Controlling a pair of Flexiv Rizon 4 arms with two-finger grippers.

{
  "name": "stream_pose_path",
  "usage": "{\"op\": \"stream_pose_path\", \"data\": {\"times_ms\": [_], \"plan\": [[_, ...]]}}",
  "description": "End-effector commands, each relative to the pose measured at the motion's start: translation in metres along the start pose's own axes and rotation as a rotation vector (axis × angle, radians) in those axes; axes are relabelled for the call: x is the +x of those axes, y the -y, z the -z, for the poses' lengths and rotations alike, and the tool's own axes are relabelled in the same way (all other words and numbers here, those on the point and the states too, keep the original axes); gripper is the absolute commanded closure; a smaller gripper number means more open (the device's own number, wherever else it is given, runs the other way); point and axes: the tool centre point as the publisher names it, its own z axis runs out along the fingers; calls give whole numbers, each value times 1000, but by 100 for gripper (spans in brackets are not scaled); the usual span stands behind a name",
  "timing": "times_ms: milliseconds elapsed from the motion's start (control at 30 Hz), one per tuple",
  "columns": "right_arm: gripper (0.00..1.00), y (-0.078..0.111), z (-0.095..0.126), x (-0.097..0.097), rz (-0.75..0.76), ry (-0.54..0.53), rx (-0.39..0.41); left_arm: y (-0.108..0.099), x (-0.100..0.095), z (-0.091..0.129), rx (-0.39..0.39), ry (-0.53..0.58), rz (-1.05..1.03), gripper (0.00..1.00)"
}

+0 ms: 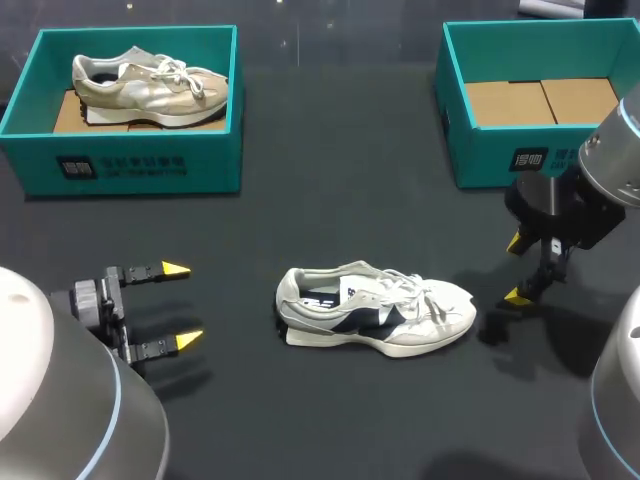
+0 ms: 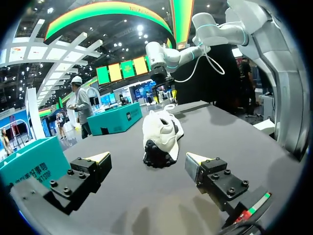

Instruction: Take the shoe out of the shoebox, open the shoe tongue, remove and reinsert the insole, then place the shoe into the shoebox

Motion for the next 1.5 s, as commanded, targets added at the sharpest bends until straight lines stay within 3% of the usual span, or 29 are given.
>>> {"op": "stream_pose_path", "data": {"times_ms": [33, 167, 633, 800, 1500], "plan": [[0, 0, 0, 1, 0, 3, 2, -12, -15, -3, 25, -123, 73, 0], [0, 0, 0, 1, 0, 3, 2, -24, -20, -8, 34, -217, 125, 0], [0, 0, 0, 1, 0, 3, 2, -29, -24, -10, 6, -203, 127, 0], [0, 0, 0, 1, 0, 3, 2, -34, -18, -19, -20, -204, 119, 0], [0, 0, 0, 1, 0, 3, 2, -43, -12, -57, -6, -278, 181, 0]]}}
